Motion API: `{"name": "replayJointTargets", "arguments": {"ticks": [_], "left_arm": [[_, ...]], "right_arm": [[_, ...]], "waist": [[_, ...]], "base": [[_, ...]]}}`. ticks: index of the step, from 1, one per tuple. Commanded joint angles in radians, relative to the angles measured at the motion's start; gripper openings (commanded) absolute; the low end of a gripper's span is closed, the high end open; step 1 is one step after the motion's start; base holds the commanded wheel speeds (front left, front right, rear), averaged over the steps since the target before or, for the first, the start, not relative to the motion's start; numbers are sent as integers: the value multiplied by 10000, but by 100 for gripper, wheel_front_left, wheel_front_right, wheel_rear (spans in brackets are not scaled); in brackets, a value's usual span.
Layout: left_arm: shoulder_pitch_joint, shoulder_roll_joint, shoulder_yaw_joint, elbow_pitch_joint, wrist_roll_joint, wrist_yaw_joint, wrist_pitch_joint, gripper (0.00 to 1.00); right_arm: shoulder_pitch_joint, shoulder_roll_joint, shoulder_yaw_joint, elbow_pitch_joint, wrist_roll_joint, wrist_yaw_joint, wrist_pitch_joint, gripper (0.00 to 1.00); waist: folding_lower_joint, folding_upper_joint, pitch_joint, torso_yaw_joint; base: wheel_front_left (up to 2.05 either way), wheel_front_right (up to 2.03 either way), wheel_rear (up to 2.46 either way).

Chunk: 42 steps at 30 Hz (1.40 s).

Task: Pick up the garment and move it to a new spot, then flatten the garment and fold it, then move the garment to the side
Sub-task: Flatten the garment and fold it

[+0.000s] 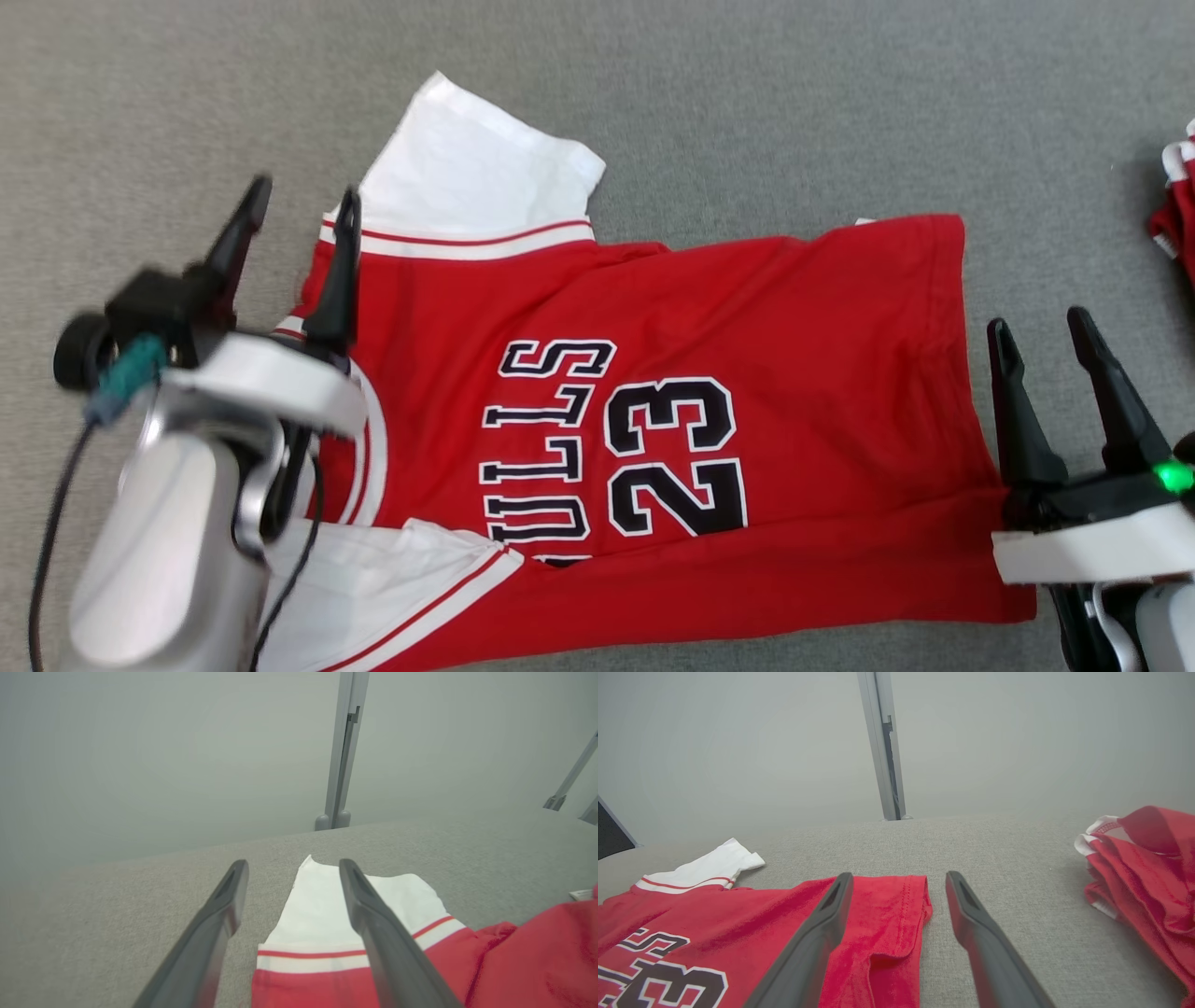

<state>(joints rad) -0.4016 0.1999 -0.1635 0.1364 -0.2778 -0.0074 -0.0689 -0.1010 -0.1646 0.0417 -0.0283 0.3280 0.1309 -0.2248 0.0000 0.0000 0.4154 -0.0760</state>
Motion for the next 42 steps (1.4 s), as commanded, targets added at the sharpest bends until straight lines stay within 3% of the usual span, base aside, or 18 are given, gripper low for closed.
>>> {"name": "replayJointTargets", "arguments": {"ticks": [1, 10, 19, 21, 31, 42], "left_arm": [[-261, 10, -36, 54, -46, -69, 33, 100], [-3710, 311, -481, 2739, -226, -889, 1115, 100], [-5260, 335, -949, 5264, -434, -1123, 1558, 98], [-5423, 262, -1033, 5571, -476, -1136, 1473, 0], [-5789, -84, -1526, 6071, -696, -1225, 714, 0], [-5743, -285, -2015, 6014, -825, -1239, -123, 0]], "right_arm": [[-151, -54, -9, -86, -26, -1, -5, 100], [-1303, 152, 492, -31, 56, -1, -168, 100], [-1772, 30, 624, 310, 264, -1, -305, 100], [-1825, -79, 536, 344, 320, 0, -320, 100], [-2654, -1164, 508, 792, 907, 0, 248, 100], [-3386, -2438, 1680, 1313, 2169, -1, 2017, 100]], "waist": [[0, 0, 471, -208], [0, 0, 1629, -911], [0, 0, 1890, -1164], [0, 0, 1878, -1116], [0, 0, 1879, -509], [0, 0, 1918, 33]], "base": [[0, 0, 0], [0, 0, 0], [0, 0, 0], [0, 0, 0], [0, 0, 0], [0, 0, 0]]}}
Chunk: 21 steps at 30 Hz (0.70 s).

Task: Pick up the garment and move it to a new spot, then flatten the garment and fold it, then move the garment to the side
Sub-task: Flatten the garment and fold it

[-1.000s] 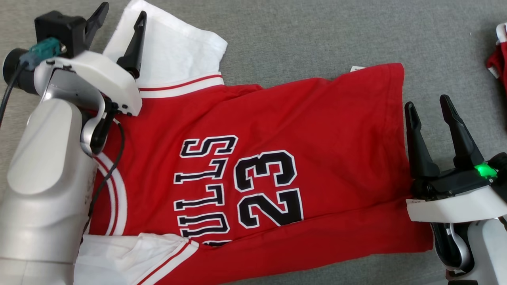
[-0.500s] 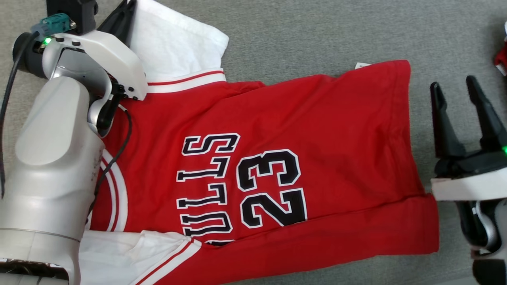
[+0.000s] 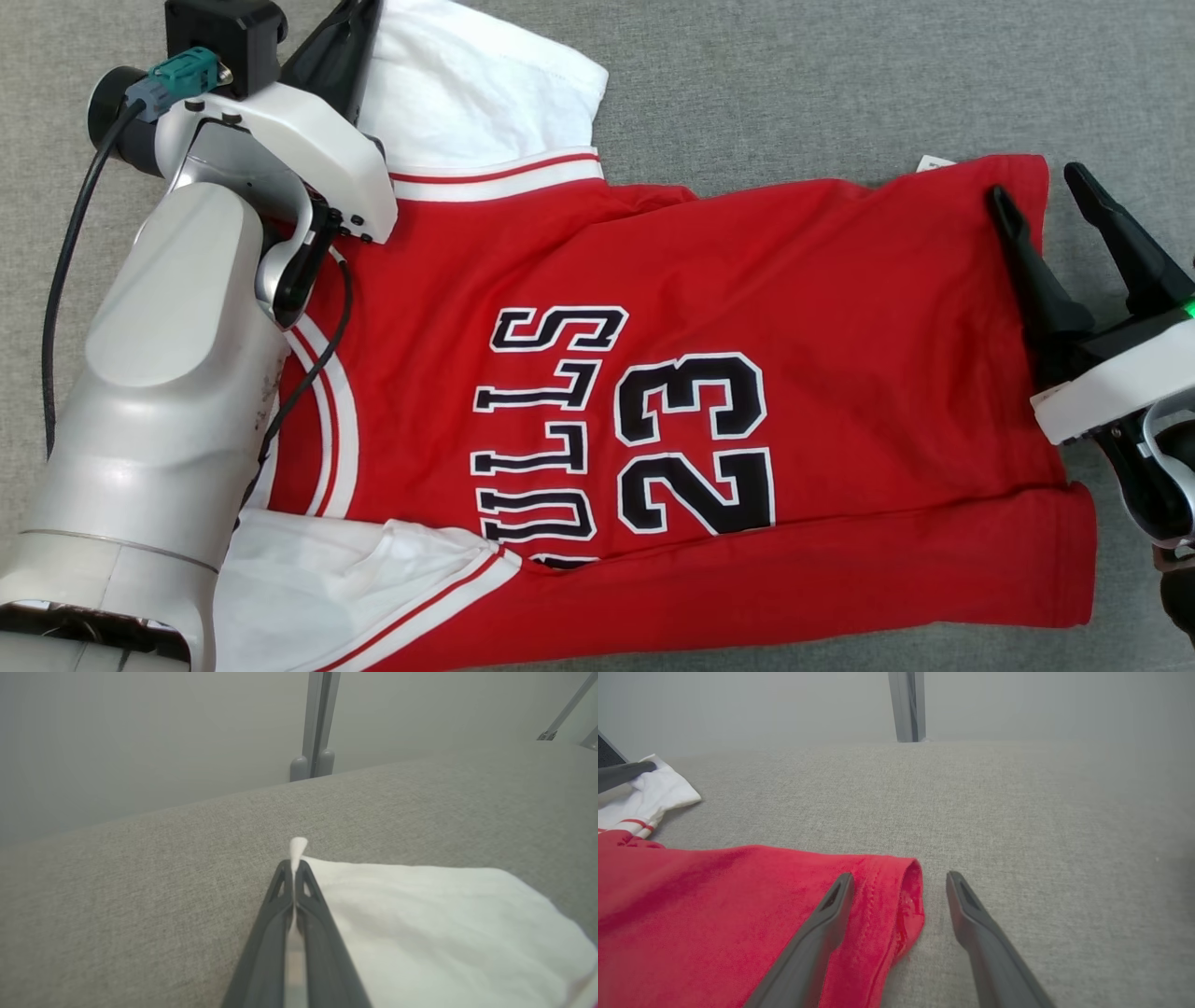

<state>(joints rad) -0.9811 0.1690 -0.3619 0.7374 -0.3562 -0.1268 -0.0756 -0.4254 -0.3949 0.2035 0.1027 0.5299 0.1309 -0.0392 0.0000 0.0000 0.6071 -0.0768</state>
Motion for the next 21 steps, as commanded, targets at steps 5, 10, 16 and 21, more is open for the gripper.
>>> {"name": "replayJointTargets", "arguments": {"ticks": [5, 10, 16, 21], "left_arm": [[32, 24, -124, -126, -65, -48, -247, 0], [-5, 153, -145, -437, -102, -1, -471, 0], [-145, 388, 24, -1087, -96, 221, -796, 0], [-262, 544, 140, -1776, -131, 411, -924, 0]], "right_arm": [[-260, -426, 347, 27, 724, -1, 625, 3], [-589, -802, 513, -52, 1406, -1, 923, 0], [-1118, -1007, 257, -154, 2239, -1, 708, 0], [-1591, -1180, 61, -228, 2977, -1, 545, 0]], "waist": [[0, 0, 16, 136], [0, 0, 42, 210], [0, 0, -7, 276], [0, 0, -162, 373]], "base": [[0, 0, 0], [0, 0, 0], [0, 0, 0], [0, 0, 0]]}}
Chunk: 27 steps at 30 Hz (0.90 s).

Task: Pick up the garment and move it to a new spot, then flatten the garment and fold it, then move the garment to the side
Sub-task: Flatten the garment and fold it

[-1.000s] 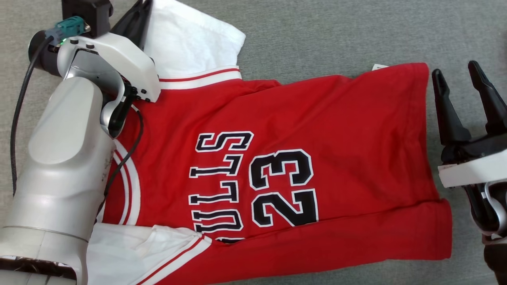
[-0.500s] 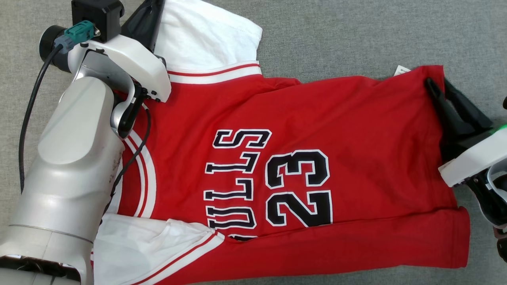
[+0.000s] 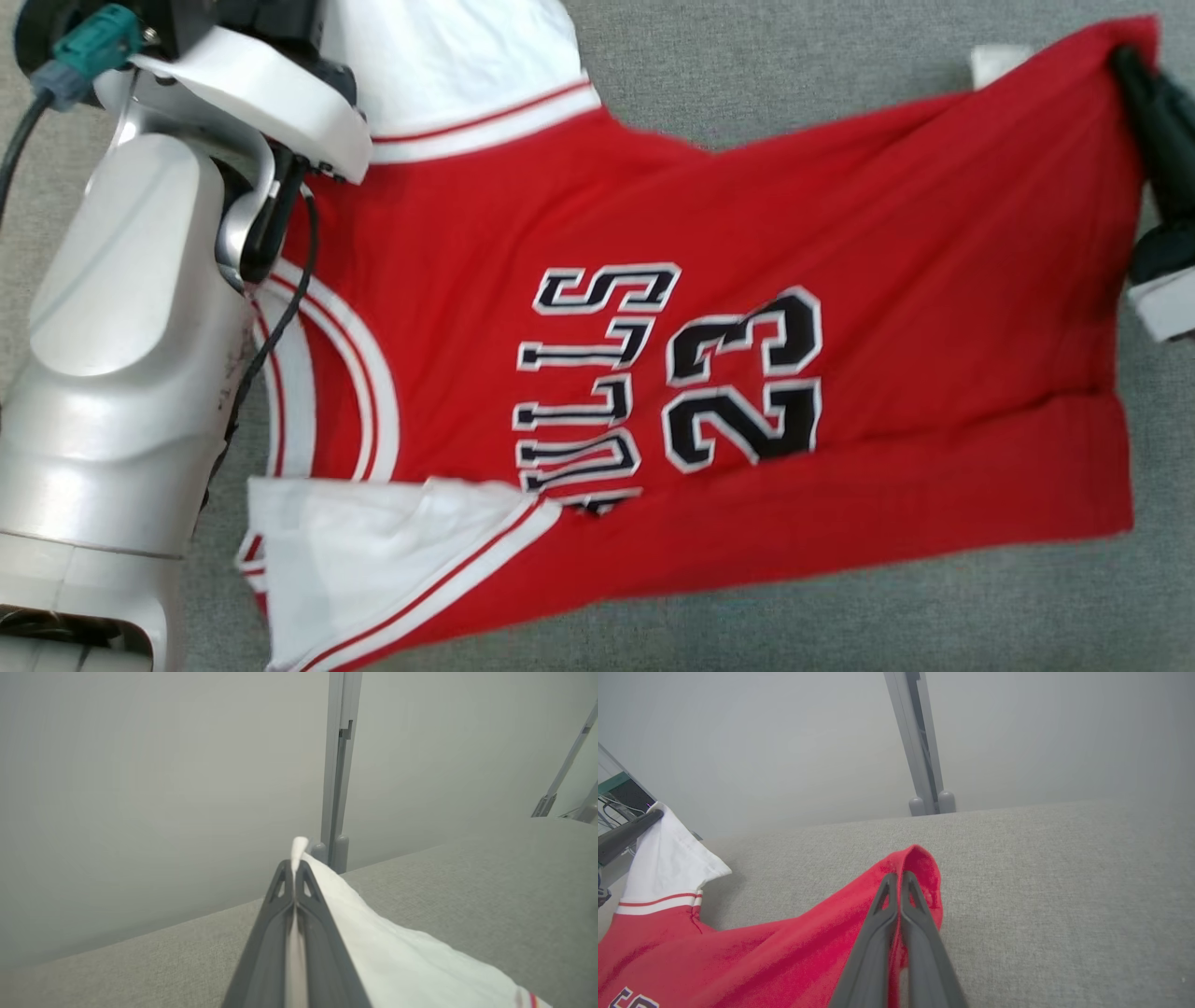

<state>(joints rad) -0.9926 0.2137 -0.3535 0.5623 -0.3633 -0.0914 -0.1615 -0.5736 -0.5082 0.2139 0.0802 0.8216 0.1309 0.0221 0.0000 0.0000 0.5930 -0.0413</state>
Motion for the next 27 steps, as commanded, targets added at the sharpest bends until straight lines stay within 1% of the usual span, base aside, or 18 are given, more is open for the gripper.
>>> {"name": "replayJointTargets", "arguments": {"ticks": [1, 6, 11, 20, 24, 25, 27], "left_arm": [[-160, 129, 69, -162, -67, 71, -52, 0], [187, 235, 176, -862, -193, 241, 54, 0], [878, 426, 322, -1895, -360, 400, -73, 0], [2846, 939, 675, -4959, -702, 839, 83, 0], [3776, 1184, 853, -6444, -957, 1030, 351, 0], [3776, 1184, 853, -6444, -957, 1030, 351, 0], [4242, 1330, 924, -7085, -935, 1170, 497, 0]], "right_arm": [[-151, -85, -58, 0, 169, -1, -106, 0], [-105, -209, 63, 232, 610, -1, 17, 0], [199, -241, 66, 324, 1480, 0, 145, 0], [1267, -629, -334, -343, 3467, 0, 390, 0], [1829, -766, -518, -688, 4179, 0, 461, 0], [1829, -766, -518, -688, 4179, 0, 461, 0], [2125, -806, -583, -859, 4497, 0, 528, 0]], "waist": [[0, 0, -57, 37], [0, 0, -185, 76], [0, 0, -296, 117], [0, 0, -648, 275], [0, 0, -782, 330], [0, 0, -782, 330], [0, 0, -847, 346]], "base": [[0, 0, 0], [0, 0, 0], [0, 0, 0], [0, 0, 0], [0, 0, 0], [0, 0, 0], [0, 0, 0]]}}
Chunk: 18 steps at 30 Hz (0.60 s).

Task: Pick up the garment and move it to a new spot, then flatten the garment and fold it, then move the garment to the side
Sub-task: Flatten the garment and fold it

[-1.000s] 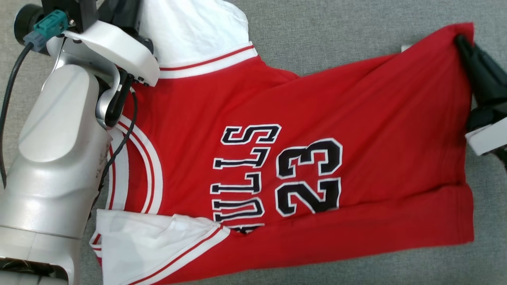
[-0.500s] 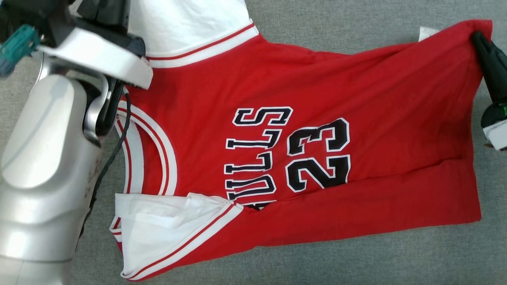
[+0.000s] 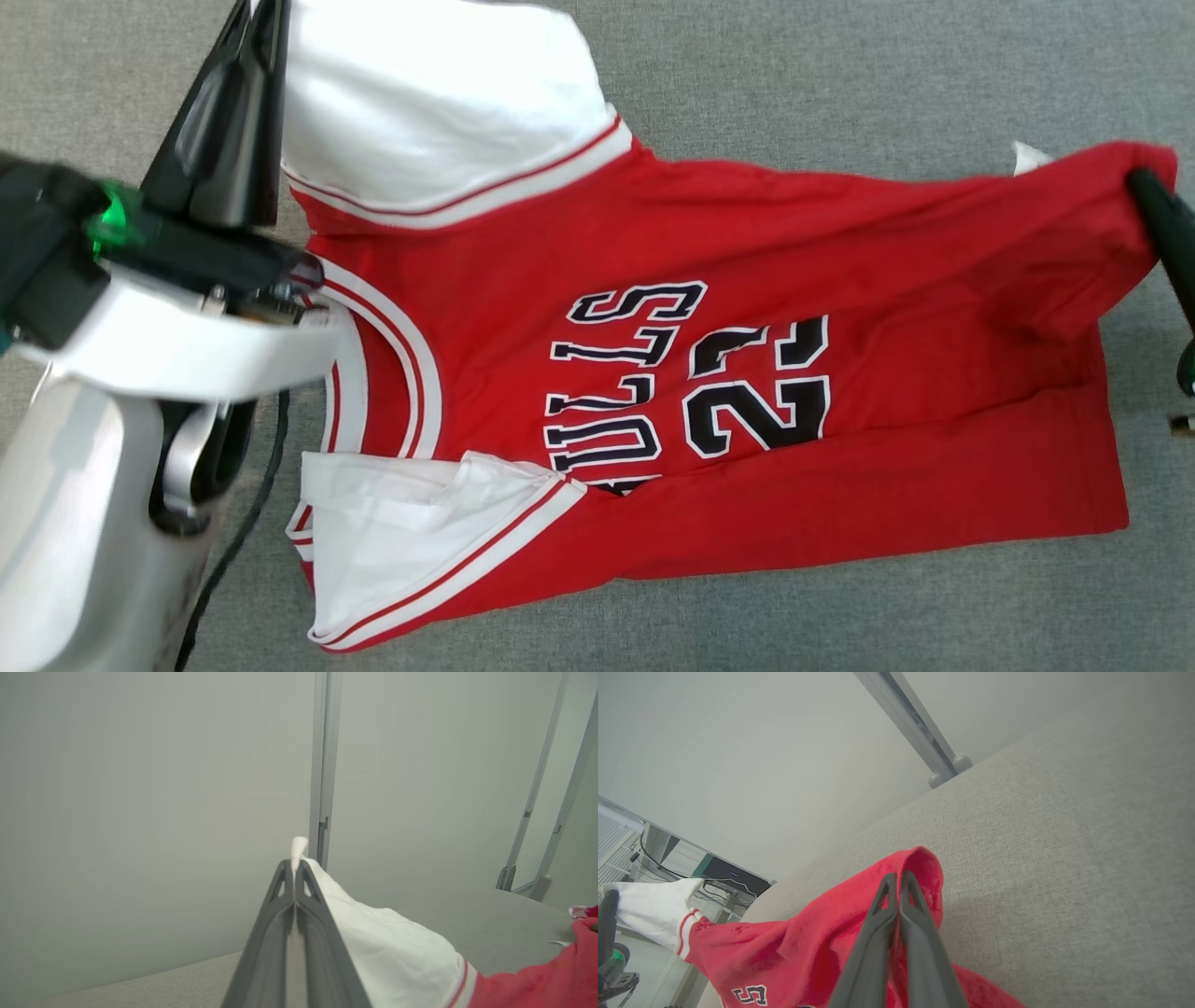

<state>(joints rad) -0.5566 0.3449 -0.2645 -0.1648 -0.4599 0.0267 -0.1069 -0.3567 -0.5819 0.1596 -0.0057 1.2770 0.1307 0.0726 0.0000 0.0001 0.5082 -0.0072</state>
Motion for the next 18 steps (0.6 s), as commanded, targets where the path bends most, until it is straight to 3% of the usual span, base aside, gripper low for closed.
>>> {"name": "replayJointTargets", "arguments": {"ticks": [1, 5, 18], "left_arm": [[140, 89, 71, -102, 5, 61, 12, 0], [1240, 133, 172, -1033, -367, 295, 263, 0], [4600, -111, 351, -1524, -1648, 878, 553, 0]], "right_arm": [[117, -85, -66, -34, 102, 2, 68, 0], [810, -190, -28, -218, 453, 2, 282, 0], [1815, -704, 1089, -596, -2688, 2, -2011, 0]], "waist": [[0, -1, -38, 9], [0, -1, -254, 15], [0, -1, -673, -244]], "base": [[0, 0, 0], [0, 0, 0], [0, 0, 0]]}}
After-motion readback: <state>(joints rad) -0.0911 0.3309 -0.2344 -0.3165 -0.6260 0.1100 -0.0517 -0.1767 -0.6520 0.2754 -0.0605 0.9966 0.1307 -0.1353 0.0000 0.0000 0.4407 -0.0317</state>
